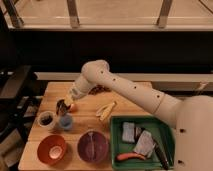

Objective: Stack cups into tray

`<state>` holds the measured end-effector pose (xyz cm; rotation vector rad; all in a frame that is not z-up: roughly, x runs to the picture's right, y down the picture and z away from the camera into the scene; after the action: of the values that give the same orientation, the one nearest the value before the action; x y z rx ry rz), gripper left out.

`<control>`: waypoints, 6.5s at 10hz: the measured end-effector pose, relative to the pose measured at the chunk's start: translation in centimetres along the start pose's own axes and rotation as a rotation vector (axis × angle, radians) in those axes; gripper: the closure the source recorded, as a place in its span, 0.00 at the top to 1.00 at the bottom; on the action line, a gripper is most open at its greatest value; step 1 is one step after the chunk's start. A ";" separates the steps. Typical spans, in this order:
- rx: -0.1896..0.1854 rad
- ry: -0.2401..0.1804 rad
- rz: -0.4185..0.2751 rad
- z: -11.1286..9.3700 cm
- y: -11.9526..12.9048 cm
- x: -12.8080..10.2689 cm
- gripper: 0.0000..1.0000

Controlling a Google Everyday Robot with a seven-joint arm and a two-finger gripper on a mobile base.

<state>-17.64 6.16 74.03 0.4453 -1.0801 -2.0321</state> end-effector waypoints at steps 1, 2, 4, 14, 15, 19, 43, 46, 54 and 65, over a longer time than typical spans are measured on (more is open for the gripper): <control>-0.002 -0.001 0.002 -0.1 0.1 -0.1 0.00; -0.006 -0.015 -0.008 0.1 -0.1 -0.1 0.00; -0.006 -0.049 -0.030 1.5 -0.9 0.1 0.00; 0.005 -0.108 0.010 5.1 -0.1 -2.8 0.50; 0.004 -0.108 0.019 5.3 0.1 -3.1 0.60; -0.010 -0.101 0.036 5.3 0.9 -3.4 0.62; -0.053 -0.118 0.154 10.6 4.1 -6.0 0.22; -0.037 -0.115 0.171 9.2 3.4 -6.1 0.00; -0.106 -0.094 0.213 -2.8 5.1 -8.1 0.00; -0.181 -0.091 0.303 -9.6 8.3 -14.3 0.00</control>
<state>1.25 9.11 74.51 0.0898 -0.9421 -1.8709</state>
